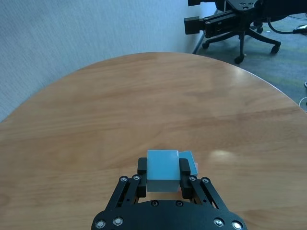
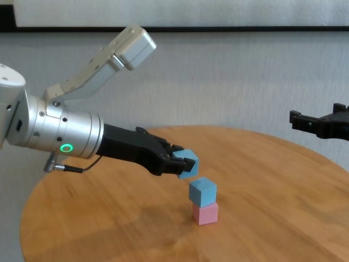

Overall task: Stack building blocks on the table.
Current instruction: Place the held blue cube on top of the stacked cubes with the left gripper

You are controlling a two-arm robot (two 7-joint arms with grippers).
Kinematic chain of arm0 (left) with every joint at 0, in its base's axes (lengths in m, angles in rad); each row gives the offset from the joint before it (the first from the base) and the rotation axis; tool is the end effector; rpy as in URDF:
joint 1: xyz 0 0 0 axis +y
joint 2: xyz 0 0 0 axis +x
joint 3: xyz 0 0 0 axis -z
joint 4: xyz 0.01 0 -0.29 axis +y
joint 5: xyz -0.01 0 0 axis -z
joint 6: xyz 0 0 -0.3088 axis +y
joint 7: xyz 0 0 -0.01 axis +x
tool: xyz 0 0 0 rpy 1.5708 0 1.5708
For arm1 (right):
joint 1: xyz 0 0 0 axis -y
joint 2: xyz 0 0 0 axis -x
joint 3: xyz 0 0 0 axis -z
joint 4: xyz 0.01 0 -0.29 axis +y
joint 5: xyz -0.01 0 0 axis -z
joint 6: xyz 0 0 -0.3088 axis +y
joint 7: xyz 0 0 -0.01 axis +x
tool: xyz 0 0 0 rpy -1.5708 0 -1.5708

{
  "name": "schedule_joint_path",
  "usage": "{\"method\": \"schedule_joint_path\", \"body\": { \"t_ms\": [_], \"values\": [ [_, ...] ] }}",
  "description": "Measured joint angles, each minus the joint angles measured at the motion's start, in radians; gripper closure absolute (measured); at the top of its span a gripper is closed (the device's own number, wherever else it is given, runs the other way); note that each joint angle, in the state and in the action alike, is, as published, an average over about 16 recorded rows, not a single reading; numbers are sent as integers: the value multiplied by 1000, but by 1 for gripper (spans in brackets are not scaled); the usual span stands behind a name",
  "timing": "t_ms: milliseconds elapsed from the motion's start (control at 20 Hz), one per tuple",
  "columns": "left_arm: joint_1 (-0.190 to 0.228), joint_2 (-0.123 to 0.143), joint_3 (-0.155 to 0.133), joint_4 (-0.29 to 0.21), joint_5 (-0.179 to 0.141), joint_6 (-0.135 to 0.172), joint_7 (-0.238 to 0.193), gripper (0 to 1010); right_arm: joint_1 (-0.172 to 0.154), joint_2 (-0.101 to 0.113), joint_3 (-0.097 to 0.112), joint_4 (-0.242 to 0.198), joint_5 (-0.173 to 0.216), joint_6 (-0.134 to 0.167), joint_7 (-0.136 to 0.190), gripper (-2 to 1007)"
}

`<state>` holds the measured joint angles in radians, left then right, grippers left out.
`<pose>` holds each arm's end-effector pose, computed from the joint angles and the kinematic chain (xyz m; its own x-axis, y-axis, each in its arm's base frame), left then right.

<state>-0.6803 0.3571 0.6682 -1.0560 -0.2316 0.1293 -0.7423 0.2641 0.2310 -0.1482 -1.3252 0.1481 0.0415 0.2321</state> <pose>0.4795 -0.0042 -0.2411 0.8824 0.4393 0.1682 -0.4676 0.7803 0.4152 0.4011 -0.0409 -0.2834 0.3111 -0.9454 0.0970 0.9495 0.3047 -0.0753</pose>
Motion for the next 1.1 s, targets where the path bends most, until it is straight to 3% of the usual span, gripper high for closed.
{"method": "schedule_joint_path", "body": {
  "t_ms": [1100],
  "values": [
    [-23,-18,25,12,-1,4,-2,609,0,0,0,0,0,0,0,2]
  ]
}}
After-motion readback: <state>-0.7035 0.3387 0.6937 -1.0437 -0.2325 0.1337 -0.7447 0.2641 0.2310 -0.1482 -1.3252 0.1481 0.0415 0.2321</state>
